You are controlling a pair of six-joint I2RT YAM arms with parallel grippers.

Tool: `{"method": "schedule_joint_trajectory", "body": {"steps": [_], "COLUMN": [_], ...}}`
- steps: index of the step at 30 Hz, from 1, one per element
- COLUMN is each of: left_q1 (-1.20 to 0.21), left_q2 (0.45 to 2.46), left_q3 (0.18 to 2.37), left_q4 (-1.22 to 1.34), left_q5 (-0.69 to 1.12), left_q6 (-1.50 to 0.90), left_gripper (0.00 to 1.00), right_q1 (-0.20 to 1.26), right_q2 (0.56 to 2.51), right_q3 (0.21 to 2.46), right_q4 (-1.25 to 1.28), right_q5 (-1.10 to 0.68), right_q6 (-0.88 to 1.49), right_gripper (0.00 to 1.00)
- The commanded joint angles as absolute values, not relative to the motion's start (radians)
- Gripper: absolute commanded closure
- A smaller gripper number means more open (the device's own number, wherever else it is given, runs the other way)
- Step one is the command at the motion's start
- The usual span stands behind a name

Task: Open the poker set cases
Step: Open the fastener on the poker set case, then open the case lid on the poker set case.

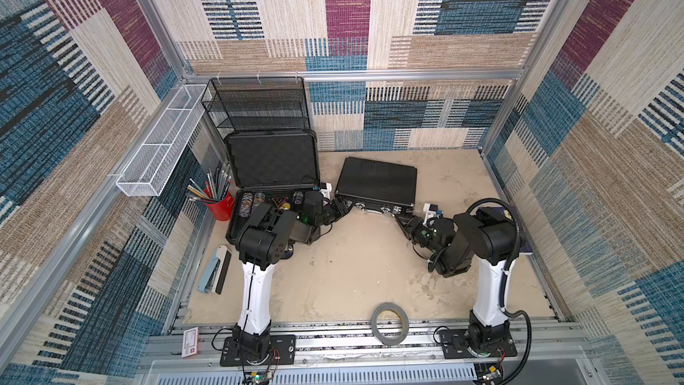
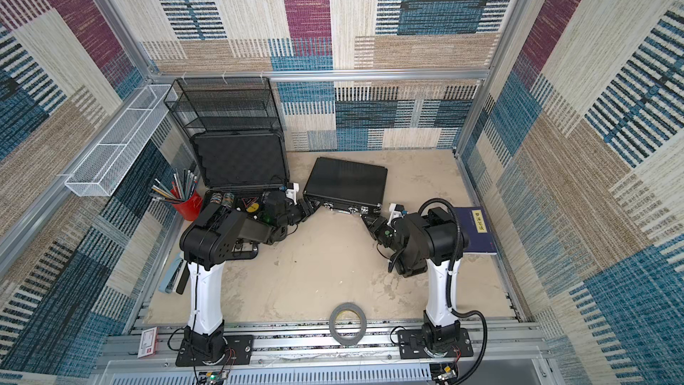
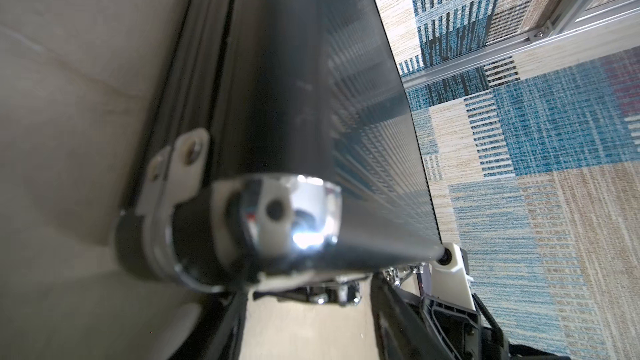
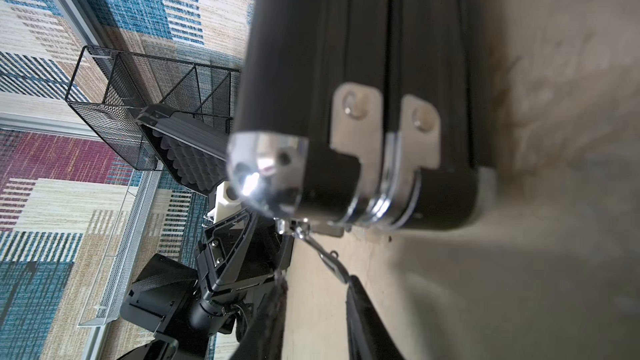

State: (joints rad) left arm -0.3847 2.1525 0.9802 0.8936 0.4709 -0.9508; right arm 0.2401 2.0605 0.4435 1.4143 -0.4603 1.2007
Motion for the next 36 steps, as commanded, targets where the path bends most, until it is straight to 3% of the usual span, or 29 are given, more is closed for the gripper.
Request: {"method": "schedule_joint_trajectory", "body": {"steps": [1, 7, 18, 29, 33, 36], "left_q1": [-0.389, -0.393, -0.397, -0.397, -0.397, -0.398], "left_q2": [2.16, 2.174, 2.111, 2.06, 2.038, 2.03], "left_q3": [0.988, 0.984, 0.962, 0.983, 0.998, 1.009], "left_q4": [0.943, 1.01, 1.0, 0.967, 0.939, 0.929], "left_q5": [0.449, 0.453, 0.453, 0.464, 0.469, 0.469], "left_q6": [-0.983, -1.02, -1.0, -0.97, -0.946, -0.934], "left_gripper": [0.49, 0.62, 0.77, 0.81, 0.82, 0.82], "right_q1": [0.241, 0.242, 0.241, 0.241, 0.238, 0.235], "right_q2": [2.047, 2.004, 2.019, 2.042, 2.005, 1.965], "right_q3": [0.435, 0.425, 0.418, 0.371, 0.355, 0.346], "right_q4": [1.797, 1.771, 1.787, 1.835, 1.787, 1.727], "right_q5": [-0.499, -0.508, -0.519, -0.517, -0.519, -0.52], "right_q6": [1.233, 1.222, 1.224, 1.22, 1.175, 1.127], "right_gripper": [0.7, 0.74, 0.77, 0.78, 0.71, 0.61]}}
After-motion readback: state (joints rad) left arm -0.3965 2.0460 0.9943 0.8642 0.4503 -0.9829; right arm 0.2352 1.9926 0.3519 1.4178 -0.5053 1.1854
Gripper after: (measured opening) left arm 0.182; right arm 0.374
